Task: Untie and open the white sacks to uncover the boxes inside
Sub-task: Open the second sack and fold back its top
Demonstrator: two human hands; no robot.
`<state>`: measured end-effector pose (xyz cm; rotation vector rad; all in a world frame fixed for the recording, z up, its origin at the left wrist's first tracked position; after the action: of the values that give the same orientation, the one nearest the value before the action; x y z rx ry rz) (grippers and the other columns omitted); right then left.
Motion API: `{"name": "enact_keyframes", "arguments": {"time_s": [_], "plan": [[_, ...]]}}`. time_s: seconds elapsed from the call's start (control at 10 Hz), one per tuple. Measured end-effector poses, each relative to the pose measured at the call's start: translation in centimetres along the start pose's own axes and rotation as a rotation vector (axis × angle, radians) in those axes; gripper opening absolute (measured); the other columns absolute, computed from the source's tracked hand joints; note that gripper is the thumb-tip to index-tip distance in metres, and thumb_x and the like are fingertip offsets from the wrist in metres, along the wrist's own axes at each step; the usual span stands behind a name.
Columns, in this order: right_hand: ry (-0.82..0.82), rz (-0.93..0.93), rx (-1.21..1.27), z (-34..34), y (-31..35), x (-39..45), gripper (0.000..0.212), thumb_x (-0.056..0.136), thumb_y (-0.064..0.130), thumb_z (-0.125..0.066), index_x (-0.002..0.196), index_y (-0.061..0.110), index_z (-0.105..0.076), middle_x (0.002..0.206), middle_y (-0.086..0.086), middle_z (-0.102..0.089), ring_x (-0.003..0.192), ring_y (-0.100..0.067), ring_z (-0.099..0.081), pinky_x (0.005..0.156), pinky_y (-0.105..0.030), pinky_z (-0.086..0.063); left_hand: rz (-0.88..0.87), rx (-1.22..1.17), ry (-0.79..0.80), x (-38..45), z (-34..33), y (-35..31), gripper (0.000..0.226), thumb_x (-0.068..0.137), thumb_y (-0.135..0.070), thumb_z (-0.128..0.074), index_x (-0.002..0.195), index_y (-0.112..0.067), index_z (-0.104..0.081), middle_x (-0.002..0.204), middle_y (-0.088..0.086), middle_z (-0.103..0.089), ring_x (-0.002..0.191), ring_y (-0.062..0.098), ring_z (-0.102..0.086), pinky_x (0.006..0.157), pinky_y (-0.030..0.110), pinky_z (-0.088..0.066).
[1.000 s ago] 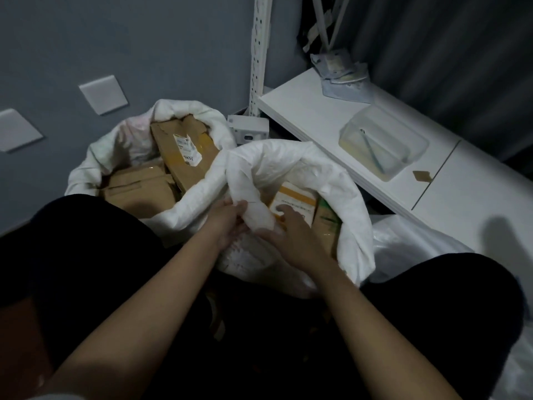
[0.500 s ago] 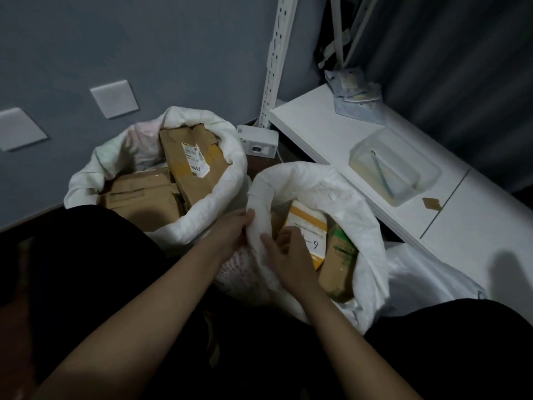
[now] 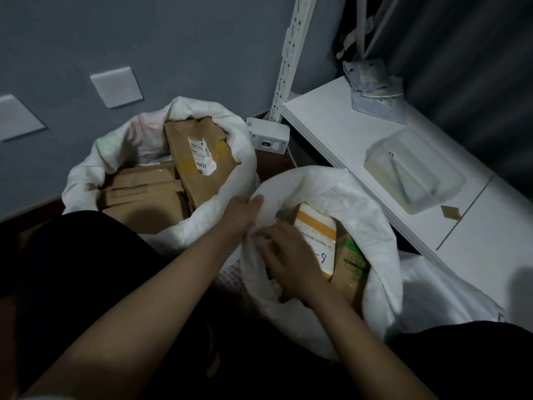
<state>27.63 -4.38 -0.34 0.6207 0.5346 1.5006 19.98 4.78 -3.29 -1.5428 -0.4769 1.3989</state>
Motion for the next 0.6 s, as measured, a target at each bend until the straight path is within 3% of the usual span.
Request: {"name": "enact_keyframes", "arguments": {"time_s": [0.1, 0.2, 0.3, 0.4, 0.5, 0.6], "plan": [[-0.065, 0.026, -0.225, 4.4, -2.4, 3.2, 0.052, 0.088, 0.024, -0.057, 0.138, 0.018, -0.046, 0.137, -0.005, -0.047, 0.127, -0.019, -0.038, 0.11, -0.034, -0.025, 0.058, -0.09, 0.113, 0.2, -0.5, 0.8, 0.023, 0.099, -0.021, -0.048, 0.076, -0.016, -0.052, 0.075, 0.001, -0.056, 0.065, 0.012, -0.055, 0.058, 0.024, -0.047], [0.257, 0.05, -0.423, 4.2, -3.9, 7.4, 0.062, 0.087, 0.045, -0.056, 0.142, 0.022, -0.041, 0.142, -0.001, -0.044, 0.136, -0.02, -0.03, 0.115, -0.035, -0.006, 0.182, -0.254, 0.22, 0.0, -0.7, 1.3, 0.018, 0.097, -0.017, -0.048, 0.081, -0.012, -0.056, 0.074, 0.003, -0.061, 0.068, 0.016, -0.059, 0.064, 0.028, -0.052], [0.509, -0.014, -0.394, 3.3, -5.0, 8.9, 0.03, 0.089, 0.046, -0.061, 0.097, 0.017, -0.063, 0.089, 0.006, -0.061, 0.088, -0.013, -0.058, 0.078, -0.025, -0.04, 0.174, -0.124, 0.28, 0.9, 0.0, 1.5, 0.025, 0.097, -0.035, -0.049, 0.092, -0.012, -0.06, 0.084, -0.001, -0.063, 0.076, 0.012, -0.059, 0.079, 0.031, -0.051], [0.581, -0.031, -0.28, 1.8, -5.2, 9.7, 0.025, 0.086, 0.044, -0.066, 0.073, 0.025, -0.059, 0.068, 0.012, -0.052, 0.06, 0.0, -0.049, 0.058, -0.024, -0.033, -0.386, 0.621, 0.213, 1.1, -0.7, -1.3, 0.042, 0.089, -0.051, -0.055, 0.098, -0.011, -0.065, 0.085, -0.003, -0.063, 0.076, 0.013, -0.061, 0.068, 0.028, -0.047], [0.686, -0.082, -0.145, 1.6, -5.5, 10.1, 0.022, 0.079, 0.047, -0.073, 0.089, 0.03, -0.064, 0.085, 0.016, -0.058, 0.074, 0.003, -0.053, 0.062, -0.017, -0.037, -0.535, 0.788, 0.197, 1.1, -1.1, -1.9, 0.029, 0.094, -0.032, -0.055, 0.096, -0.006, -0.067, 0.084, 0.002, -0.064, 0.083, 0.023, -0.063, 0.065, 0.021, -0.037], [0.707, -0.189, -0.165, 3.8, -8.1, 9.9, 0.038, 0.083, 0.055, -0.063, 0.108, 0.026, -0.062, 0.097, 0.013, -0.056, 0.088, -0.005, -0.052, 0.072, -0.022, -0.039, -0.159, 0.568, 0.411, 2.4, 0.5, 0.5, 0.029, 0.095, -0.029, -0.054, 0.11, -0.007, -0.066, 0.106, 0.007, -0.068, 0.1, 0.021, -0.063, 0.083, 0.019, -0.048]]}}
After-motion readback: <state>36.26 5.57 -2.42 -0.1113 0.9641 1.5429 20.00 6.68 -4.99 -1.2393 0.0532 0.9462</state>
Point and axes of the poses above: each hand's wrist, its own x-axis towards the middle knuckle, its own z-axis out of the back of the hand, y = z × x, the point moved 8 cm from there along x, towards the middle knuckle
